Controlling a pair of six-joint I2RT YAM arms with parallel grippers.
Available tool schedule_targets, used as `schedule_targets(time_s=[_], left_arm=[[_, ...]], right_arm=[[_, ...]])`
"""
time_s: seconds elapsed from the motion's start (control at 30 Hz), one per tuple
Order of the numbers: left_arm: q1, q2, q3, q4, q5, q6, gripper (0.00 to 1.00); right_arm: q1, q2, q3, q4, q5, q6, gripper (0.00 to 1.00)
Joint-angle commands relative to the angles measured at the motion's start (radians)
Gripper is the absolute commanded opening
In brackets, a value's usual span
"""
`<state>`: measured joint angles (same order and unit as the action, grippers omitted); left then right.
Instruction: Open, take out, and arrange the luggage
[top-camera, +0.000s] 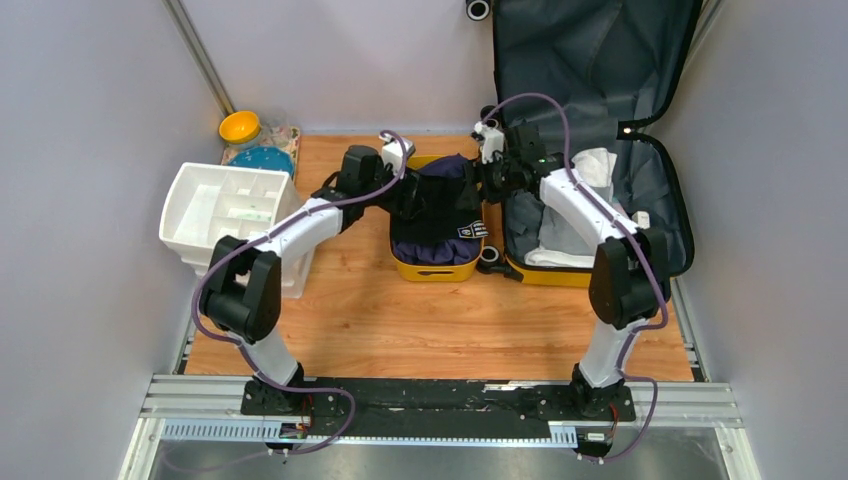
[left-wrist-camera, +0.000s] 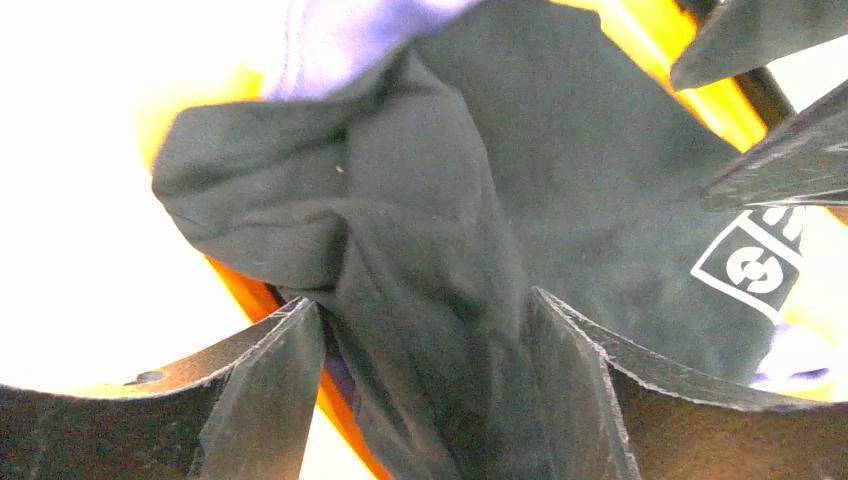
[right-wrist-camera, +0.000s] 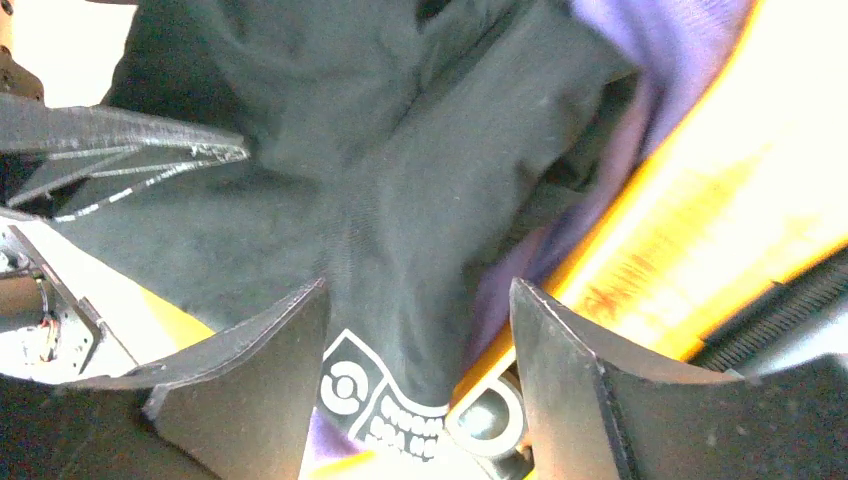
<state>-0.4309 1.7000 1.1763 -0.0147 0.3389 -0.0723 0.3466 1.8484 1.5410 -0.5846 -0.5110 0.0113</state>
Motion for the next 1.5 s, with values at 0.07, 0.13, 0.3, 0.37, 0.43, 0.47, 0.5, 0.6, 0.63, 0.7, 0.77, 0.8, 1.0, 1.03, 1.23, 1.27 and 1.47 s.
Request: schedule_targets(time_s=[0.07, 0.13, 0.3, 0.37, 0.43, 0.47, 0.5, 0.6, 0.63, 0.7, 0.77, 0.8, 1.0, 1.03, 1.23, 1.27, 1.47], left_arm=[[0.047, -0.086, 0.23, -0.255, -0.001, 0.142, 0.8], [0.072, -0.105, 0.259, -0.295, -0.001, 0.169, 0.81], [0.081, -0.114, 0.307, -0.327, 0.041, 0.246, 0.82], [0.081, -0.117, 0.304, -0.306, 0.093, 0.217, 0.82], [0.08, -0.111, 0.287, -0.288, 0.159, 0.206, 0.82], [0.08, -0.108, 0.283, -0.284, 0.249, 0.207, 0.82], [0.08, -0.105, 0.278, -0.283, 0.297, 0.215, 0.82], [0.074, -0.088, 0.273, -0.277, 0.489, 0.249, 0.82], [0.067, -0.074, 0.281, -0.277, 0.511, 0.255, 0.82], [0.044, -0.063, 0.29, -0.286, 0.529, 0.276, 0.81], [0.028, -0.059, 0.293, -0.284, 0.514, 0.298, 0.81], [0.017, -0.059, 0.29, -0.271, 0.512, 0.298, 0.81], [0.009, -0.066, 0.238, -0.199, 0.492, 0.239, 0.81], [0.008, -0.065, 0.235, -0.197, 0.489, 0.236, 0.81], [0.009, -0.059, 0.229, -0.174, 0.492, 0.209, 0.81], [0.009, -0.056, 0.23, -0.172, 0.494, 0.204, 0.81], [0.009, -0.053, 0.238, -0.165, 0.5, 0.195, 0.81]], right_arm=[[-0.139, -0.185, 0.133, -0.168, 0.042, -0.069, 0.75], [-0.233, -0.228, 0.13, -0.239, 0.039, -0.109, 0.77], [-0.381, -0.276, 0.088, -0.406, 0.17, -0.319, 0.78], [-0.406, -0.296, 0.033, -0.431, 0.209, -0.359, 0.77], [-0.445, -0.304, -0.01, -0.437, 0.198, -0.398, 0.77], [-0.46, -0.296, -0.013, -0.436, 0.177, -0.411, 0.77], [-0.498, -0.281, -0.002, -0.451, 0.145, -0.434, 0.76], [-0.559, -0.166, 0.141, -0.53, 0.072, -0.556, 0.76], [-0.576, -0.128, 0.193, -0.556, 0.048, -0.573, 0.76], [-0.625, -0.007, 0.37, -0.627, 0.037, -0.579, 0.75], [-0.653, 0.12, 0.497, -0.687, 0.035, -0.554, 0.74], [-0.678, 0.159, 0.606, -0.748, 0.029, -0.545, 0.73], [-0.721, 0.284, 0.641, -0.824, -0.011, -0.499, 0.68], [-0.721, 0.281, 0.615, -0.821, -0.014, -0.502, 0.67], [-0.725, 0.232, 0.418, -0.759, 0.029, -0.51, 0.67], [-0.733, 0.23, 0.404, -0.755, 0.034, -0.511, 0.67], [-0.802, 0.163, 0.338, -0.81, 0.02, -0.516, 0.7]])
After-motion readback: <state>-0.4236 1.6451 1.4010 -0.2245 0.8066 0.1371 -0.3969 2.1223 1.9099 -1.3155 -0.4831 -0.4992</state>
